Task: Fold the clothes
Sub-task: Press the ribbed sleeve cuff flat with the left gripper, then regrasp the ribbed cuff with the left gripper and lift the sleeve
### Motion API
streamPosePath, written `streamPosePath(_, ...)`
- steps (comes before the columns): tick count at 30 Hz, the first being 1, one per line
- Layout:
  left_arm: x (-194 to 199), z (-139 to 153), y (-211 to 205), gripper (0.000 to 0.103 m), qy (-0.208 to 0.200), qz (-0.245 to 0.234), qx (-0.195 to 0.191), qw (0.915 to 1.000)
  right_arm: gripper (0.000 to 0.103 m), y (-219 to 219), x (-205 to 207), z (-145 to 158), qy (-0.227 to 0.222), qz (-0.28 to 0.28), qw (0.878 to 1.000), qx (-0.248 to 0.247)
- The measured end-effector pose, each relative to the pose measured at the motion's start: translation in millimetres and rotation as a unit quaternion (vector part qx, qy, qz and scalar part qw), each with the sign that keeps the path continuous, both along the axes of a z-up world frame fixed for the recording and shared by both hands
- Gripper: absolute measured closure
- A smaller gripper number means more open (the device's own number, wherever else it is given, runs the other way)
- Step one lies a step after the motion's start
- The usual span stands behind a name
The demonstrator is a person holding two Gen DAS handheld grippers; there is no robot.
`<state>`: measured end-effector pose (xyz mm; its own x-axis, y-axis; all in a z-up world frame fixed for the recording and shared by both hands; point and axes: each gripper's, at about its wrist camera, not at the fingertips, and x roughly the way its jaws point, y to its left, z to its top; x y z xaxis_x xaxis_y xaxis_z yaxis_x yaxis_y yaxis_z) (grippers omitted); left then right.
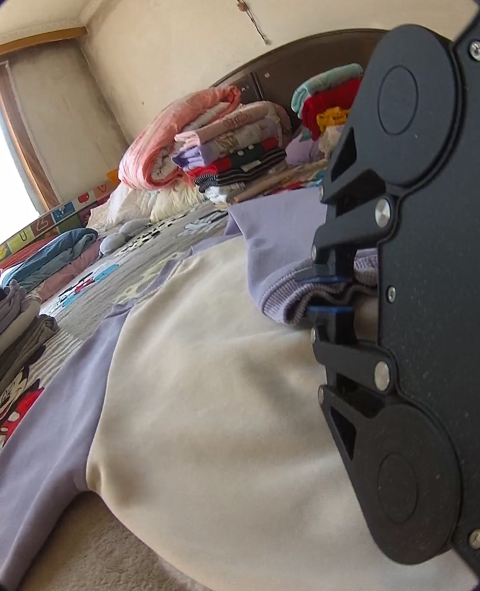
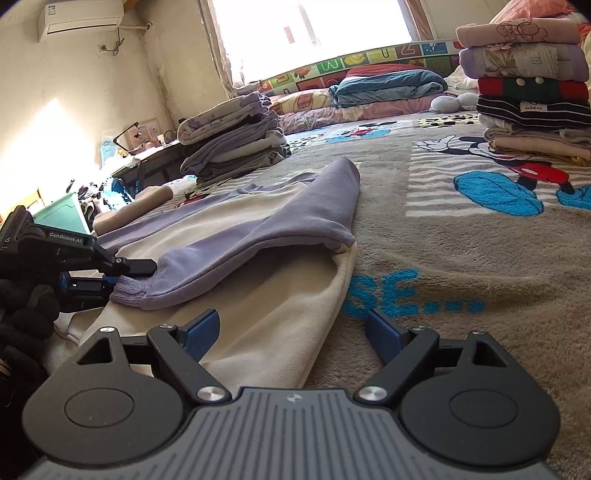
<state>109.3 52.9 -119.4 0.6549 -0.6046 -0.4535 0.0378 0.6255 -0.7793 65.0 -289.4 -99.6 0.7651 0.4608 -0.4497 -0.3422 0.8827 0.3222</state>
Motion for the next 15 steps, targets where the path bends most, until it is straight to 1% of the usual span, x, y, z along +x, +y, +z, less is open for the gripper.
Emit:
streamPosePath(2, -2.0, 6.2, -4.3, 0.101, -0.022, 0.002, 0.016, 0.9996, 0.017, 0.5, -0.6, 0.3, -0.001, 0.0, 1.0, -0.002)
streamPosePath(5, -5.5, 27.0, -4.7, 0.101, -0.073, 0.007, 0.027, 0.997, 0.017, 2.8, -3.6, 2.2, -0.003, -0.001, 1.0, -0.01)
streamPosePath(6, -4.6, 35.1, -4.4, 0.101, -0.085, 0.007, 0.024, 0.9961, 0.019, 3.6, -4.9, 3.1, -0.003, -0.001, 1.0, -0.013)
streamPosePath(7, -3.8, 43.1, -3.9, 0.101, -0.097, 0.006, 0.022, 0.995, 0.022, 5.0, -6.5, 4.4, -0.002, -0.004, 1.0, -0.019)
streamPosePath(8, -3.3, 50.5, -2.9, 0.101, -0.109, 0.007, 0.023, 0.9938, 0.03, 6.5, -7.8, 5.8, -0.001, -0.005, 1.0, -0.027)
streamPosePath(9, -0.6, 60.8, -3.2, 0.101, -0.123, 0.009, 0.03, 0.9919, 0.034, 7.6, -8.9, 6.8, 0.001, -0.006, 0.999, -0.033)
streamPosePath(11, 6.8, 75.9, -1.2, 0.101, -0.143, 0.009, 0.026, 0.9893, 0.035, 9.3, -12.4, 10.4, 0.006, -0.006, 0.999, -0.036)
streamPosePath(13, 14.9, 89.2, 2.2, 0.101, -0.162, 0.011, 0.024, 0.9865, 0.038, 12.5, -16.5, 13.4, 0.013, -0.003, 0.999, -0.037)
streamPosePath(15, 24.5, 96.5, 7.5, 0.101, -0.171, 0.013, 0.019, 0.9849, 0.042, 18.6, -20.6, 16.0, 0.025, -0.004, 0.998, -0.051)
